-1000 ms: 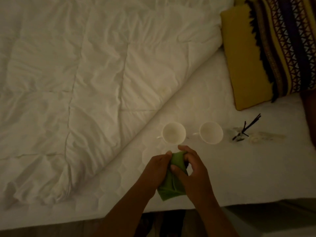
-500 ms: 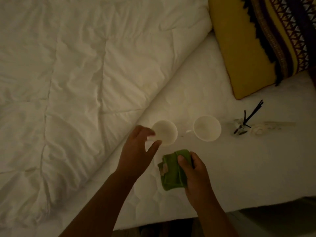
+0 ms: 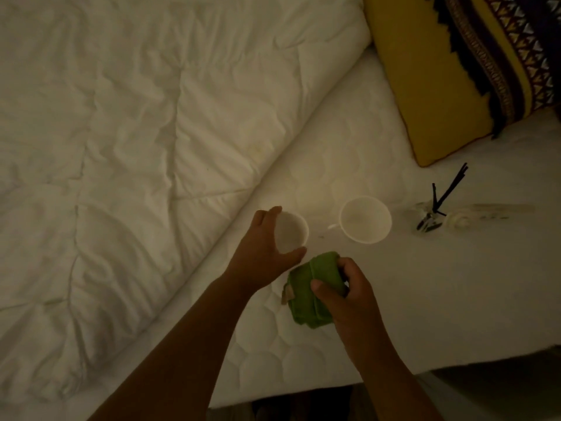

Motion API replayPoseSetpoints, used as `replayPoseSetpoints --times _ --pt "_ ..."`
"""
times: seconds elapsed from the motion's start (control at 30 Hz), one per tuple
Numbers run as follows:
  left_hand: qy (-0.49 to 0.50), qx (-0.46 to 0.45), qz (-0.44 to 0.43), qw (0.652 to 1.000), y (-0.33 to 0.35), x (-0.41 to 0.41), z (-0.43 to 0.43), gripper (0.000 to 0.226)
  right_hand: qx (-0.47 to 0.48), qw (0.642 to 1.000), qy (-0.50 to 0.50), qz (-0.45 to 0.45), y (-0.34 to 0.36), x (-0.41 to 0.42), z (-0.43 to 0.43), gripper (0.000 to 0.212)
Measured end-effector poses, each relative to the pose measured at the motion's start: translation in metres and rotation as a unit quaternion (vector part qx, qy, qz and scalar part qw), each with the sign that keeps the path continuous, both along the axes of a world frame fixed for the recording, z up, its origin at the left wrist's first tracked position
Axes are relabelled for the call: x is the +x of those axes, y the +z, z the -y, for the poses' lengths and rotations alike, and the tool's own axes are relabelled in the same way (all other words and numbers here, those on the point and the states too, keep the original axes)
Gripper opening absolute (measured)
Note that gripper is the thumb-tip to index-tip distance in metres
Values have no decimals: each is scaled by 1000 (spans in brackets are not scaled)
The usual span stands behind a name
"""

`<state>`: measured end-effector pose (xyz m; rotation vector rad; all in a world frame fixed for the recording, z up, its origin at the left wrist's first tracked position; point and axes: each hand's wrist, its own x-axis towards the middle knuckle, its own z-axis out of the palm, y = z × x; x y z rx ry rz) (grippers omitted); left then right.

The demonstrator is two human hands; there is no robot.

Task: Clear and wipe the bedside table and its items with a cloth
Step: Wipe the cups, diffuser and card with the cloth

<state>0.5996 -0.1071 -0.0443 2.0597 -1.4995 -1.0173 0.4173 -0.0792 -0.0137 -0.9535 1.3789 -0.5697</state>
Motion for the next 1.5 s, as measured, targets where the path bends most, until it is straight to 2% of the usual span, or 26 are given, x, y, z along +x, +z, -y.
replayPoseSetpoints --times 0.07,0.17,0.27,0.4,0.47,0.57,0.67,0.8,0.9,0.93,1.03,1.1,1.17,1.2,1.27,1.3,1.4,1.5 --pt "83 52 -85 992 9 1 -5 87 -30 999 12 -31 6 3 -1 30" --pt "169 100 -246 949 29 -4 -20 74 -111 992 27 -61 19 11 -5 34" --pt "187 104 -294 931 49 -14 -37 60 -178 981 29 -68 36 27 -11 34" --pt "254 92 -343 900 73 -26 -48 70 -177 983 36 -44 54 46 -18 37" --pt "259 88 -340 900 85 -26 -50 74 -188 979 54 -50 60 47 -17 41" --pt "240 72 -319 914 99 -22 -50 63 -184 980 67 -29 70 47 -10 46" --pt "220 29 -305 926 109 -21 -47 50 -138 990 36 19 79 47 -4 48" --pt "173 11 -309 935 125 -15 -43 47 -57 991 -38 112 91 45 6 26" --pt "128 -8 -300 945 133 -9 -43 45 65 965 -91 236 92 39 15 33" --pt "117 -10 -294 949 135 -7 -43 46 114 950 -101 273 93 36 16 29" --pt "71 -4 -289 955 144 -3 -43 48 273 870 -129 391 89 25 24 35" --pt "21 0 -281 959 153 -3 -43 53 318 834 -91 442 95 20 29 29" --pt "-31 -15 -245 969 163 -3 -40 58 330 807 -94 481 97 14 28 43" --pt "-60 -28 -220 973 168 -3 -38 60 323 809 -90 482 93 10 25 40" --pt "-111 -50 -192 974 177 -4 -35 61 286 859 -82 417 87 2 17 31" --pt "-132 -61 -186 972 181 -5 -34 62 281 866 -77 407 85 2 16 36" --pt "-175 -91 -162 967 187 -5 -34 63 297 851 -74 426 83 8 20 60" --pt "-151 -74 -170 971 185 -3 -32 64 332 807 -74 483 91 15 26 73"
